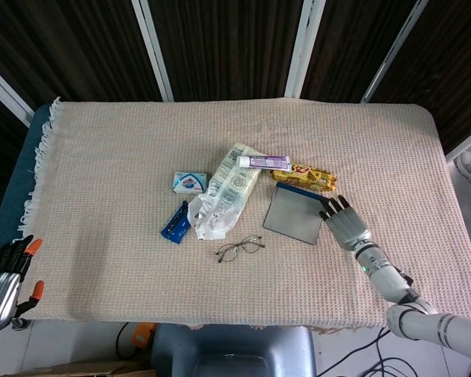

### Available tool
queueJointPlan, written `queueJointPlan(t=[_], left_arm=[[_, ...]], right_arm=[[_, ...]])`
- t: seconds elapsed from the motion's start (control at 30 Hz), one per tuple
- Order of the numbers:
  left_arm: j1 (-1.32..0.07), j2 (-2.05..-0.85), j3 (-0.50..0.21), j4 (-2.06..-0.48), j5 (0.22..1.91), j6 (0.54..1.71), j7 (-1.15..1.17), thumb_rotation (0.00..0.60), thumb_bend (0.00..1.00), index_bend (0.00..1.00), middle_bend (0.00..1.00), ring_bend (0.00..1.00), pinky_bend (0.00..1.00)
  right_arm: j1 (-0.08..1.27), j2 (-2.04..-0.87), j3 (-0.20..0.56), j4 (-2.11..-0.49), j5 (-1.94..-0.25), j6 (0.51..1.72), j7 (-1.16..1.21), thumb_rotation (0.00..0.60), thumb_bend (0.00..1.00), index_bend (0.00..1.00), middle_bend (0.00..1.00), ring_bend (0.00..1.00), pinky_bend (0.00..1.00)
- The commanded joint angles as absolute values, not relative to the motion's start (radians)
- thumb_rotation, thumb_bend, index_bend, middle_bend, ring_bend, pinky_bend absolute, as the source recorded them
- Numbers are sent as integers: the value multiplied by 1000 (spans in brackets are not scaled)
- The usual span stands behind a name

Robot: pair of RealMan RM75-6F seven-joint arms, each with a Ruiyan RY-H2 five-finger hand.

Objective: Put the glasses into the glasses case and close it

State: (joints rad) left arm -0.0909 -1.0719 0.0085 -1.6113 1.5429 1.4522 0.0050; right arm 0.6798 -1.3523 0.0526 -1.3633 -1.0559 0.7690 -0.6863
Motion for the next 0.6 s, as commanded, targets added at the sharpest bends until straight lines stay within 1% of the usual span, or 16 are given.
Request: queueJointPlan(t=[0.03, 0.37, 0.6], left_arm=[[-92, -1071, 9, -1612, 1541, 1449, 5, 600, 447, 0, 0, 0, 66], [-93, -1073, 8, -1612, 1537, 1446, 10, 600, 448, 0, 0, 0, 68], [-99, -1078, 6, -1612, 1529, 1433, 22, 600, 448, 0, 0, 0, 69]], right_arm=[[683, -1353, 44, -1346, -1043, 770, -691, 600, 679, 307, 0, 0, 0], [686, -1356, 27, -1267, -1006, 764, -669, 600, 698, 307, 0, 0, 0], [690, -1384, 27, -1200, -985, 740, -647, 600, 702, 301, 0, 0, 0]])
